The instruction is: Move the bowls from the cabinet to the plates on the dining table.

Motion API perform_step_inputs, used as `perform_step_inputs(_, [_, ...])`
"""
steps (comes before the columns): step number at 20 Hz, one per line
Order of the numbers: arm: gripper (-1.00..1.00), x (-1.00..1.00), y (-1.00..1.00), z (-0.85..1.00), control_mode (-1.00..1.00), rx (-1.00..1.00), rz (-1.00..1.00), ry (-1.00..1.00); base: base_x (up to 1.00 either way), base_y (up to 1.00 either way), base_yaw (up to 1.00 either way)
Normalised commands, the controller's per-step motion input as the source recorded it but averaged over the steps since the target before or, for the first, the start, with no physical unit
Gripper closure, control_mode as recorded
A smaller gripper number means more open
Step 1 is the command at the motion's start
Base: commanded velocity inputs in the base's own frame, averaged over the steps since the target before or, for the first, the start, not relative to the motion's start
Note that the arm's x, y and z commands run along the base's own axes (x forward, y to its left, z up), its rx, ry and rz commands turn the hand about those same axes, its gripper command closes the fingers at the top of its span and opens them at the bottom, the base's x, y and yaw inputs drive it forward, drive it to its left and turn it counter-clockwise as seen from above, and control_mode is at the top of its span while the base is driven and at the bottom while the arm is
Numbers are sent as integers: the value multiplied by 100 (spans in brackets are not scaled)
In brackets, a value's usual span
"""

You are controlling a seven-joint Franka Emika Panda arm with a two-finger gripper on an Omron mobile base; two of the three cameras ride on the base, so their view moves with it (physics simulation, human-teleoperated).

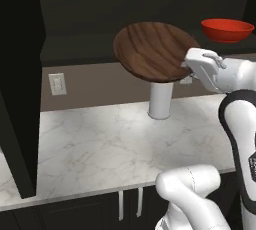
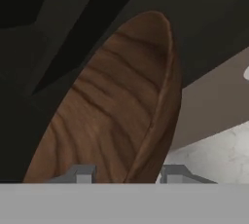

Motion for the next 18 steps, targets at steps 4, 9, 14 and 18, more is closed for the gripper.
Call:
perform_step_inputs(4, [100, -61, -41, 17, -100, 5, -13, 7, 0, 0, 0])
perform_step_inputs(9, [100, -5, -5, 0, -100, 0, -3, 9, 0, 0, 0])
perform_step_inputs(14, [100, -26, 0, 0, -100, 0, 0, 29, 0, 0, 0])
perform_step_inputs(18, [100, -42, 0, 0, -100, 0, 0, 26, 0, 0, 0])
